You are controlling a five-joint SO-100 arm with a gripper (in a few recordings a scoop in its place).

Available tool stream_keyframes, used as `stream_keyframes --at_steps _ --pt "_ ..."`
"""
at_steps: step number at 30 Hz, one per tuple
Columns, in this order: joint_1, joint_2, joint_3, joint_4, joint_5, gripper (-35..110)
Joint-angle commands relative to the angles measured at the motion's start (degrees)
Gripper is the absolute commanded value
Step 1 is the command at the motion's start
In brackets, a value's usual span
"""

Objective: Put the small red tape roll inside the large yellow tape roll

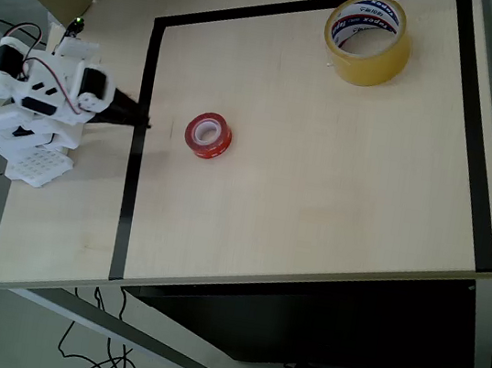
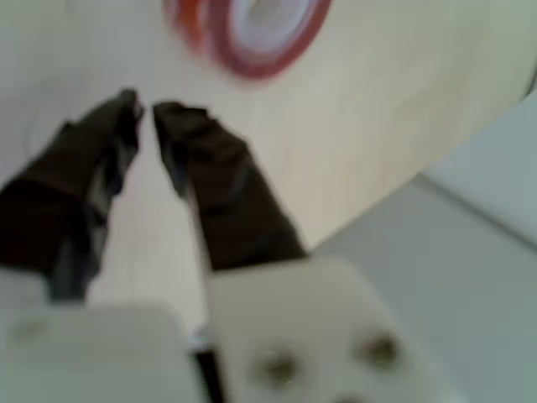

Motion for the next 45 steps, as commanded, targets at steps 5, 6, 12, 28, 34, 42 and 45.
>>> stream_keyframes --at_steps 5,6,12,28,34,42,45 --pt "2.1 -31.4 -28.6 0.5 -1.3 0" --pt "3.1 -36.8 -32.9 0.4 -1.3 0" --pt "9.8 -53.8 -45.9 -3.1 -6.4 2" --pt "3.9 -89.7 -54.4 -5.7 -12.4 28" --pt "2.1 -91.2 -54.3 -5.7 -12.8 29" --pt "1.1 -91.5 -54.4 -3.8 -12.8 29" --pt "0.7 -90.1 -54.4 -2.0 -12.8 29"
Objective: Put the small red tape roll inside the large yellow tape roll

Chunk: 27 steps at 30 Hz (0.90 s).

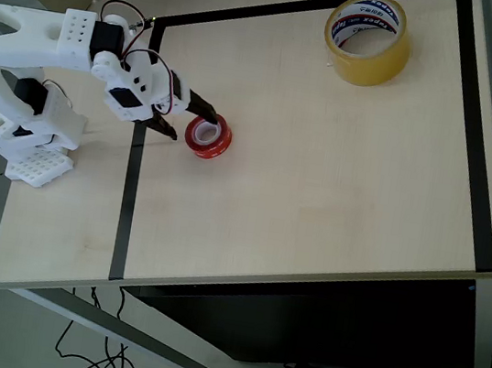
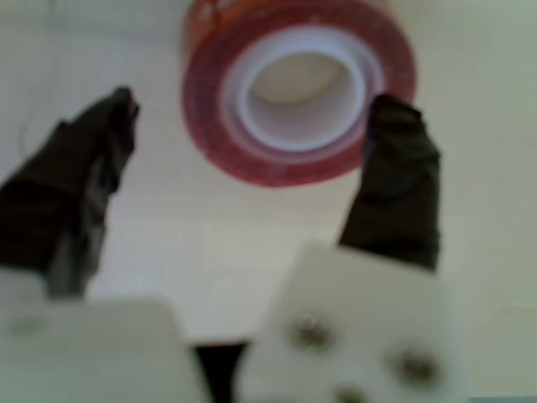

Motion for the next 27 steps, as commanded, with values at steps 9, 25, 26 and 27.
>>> stream_keyframes --at_steps 9,25,26,27 --pt "0.1 5.4 0.4 1.2 -1.1 29" --pt "3.0 -11.4 -0.4 -11.5 -2.5 0" --pt "3.1 -11.4 -0.7 -11.2 -2.5 0" --pt "3.1 -11.4 -0.8 -11.0 -2.5 0"
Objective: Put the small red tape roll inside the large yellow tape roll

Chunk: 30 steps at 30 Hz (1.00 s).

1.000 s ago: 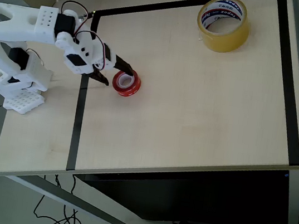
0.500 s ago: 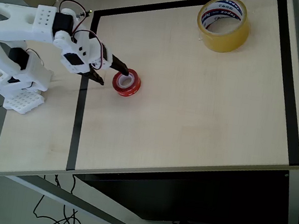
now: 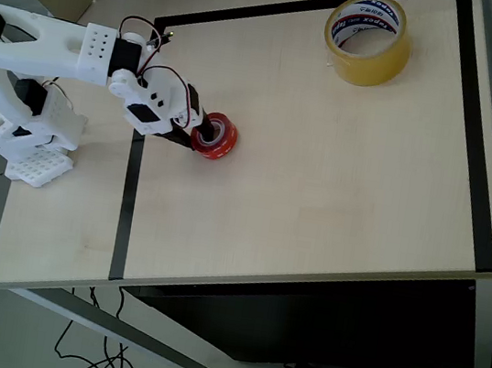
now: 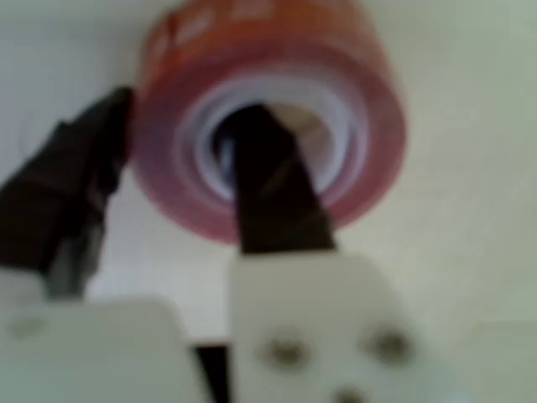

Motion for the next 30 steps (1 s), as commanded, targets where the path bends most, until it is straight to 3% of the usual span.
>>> stream_keyframes --at_steps 1,12,18,30 --pt "1.1 -1.2 0.0 1.7 -1.3 0" --pt "2.6 6.9 -5.1 6.5 -1.2 0" --pt "3.9 10.8 -24.3 14.2 -1.5 0" --pt "-6.2 -1.7 -61.3 14.2 -1.8 0"
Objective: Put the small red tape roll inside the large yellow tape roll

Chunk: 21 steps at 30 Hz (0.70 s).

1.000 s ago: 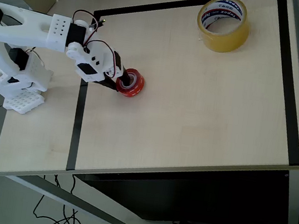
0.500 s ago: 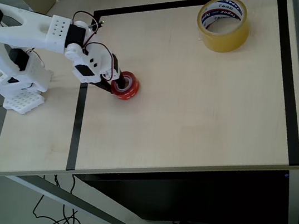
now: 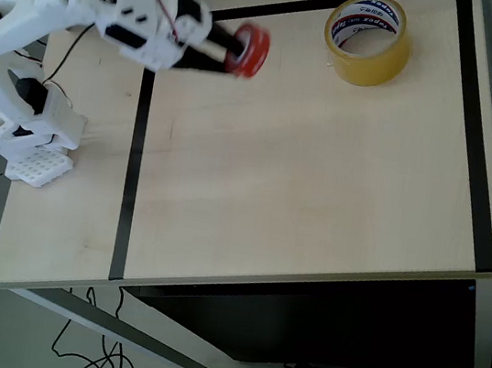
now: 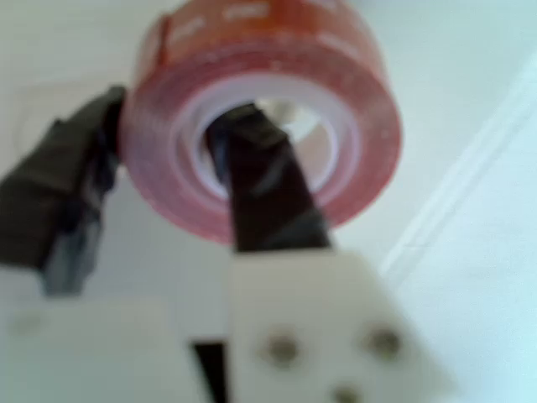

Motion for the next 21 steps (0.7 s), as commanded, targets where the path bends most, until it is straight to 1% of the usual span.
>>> stream_keyframes --at_steps 1,6,8,10,11,12,21 --pt "-3.3 -3.2 -16.5 1.1 -1.8 0" --pt "-5.1 -15.2 -33.4 2.7 -2.0 0" --pt "-5.5 -23.6 -47.1 6.8 -2.0 0" --pt "-6.0 -34.7 -66.3 12.0 -2.9 0" --pt "-6.2 -38.9 -73.1 12.7 -3.5 0" --pt "-6.3 -40.4 -75.0 12.4 -3.9 0" --pt "-8.8 -43.3 -72.4 6.5 -4.0 0"
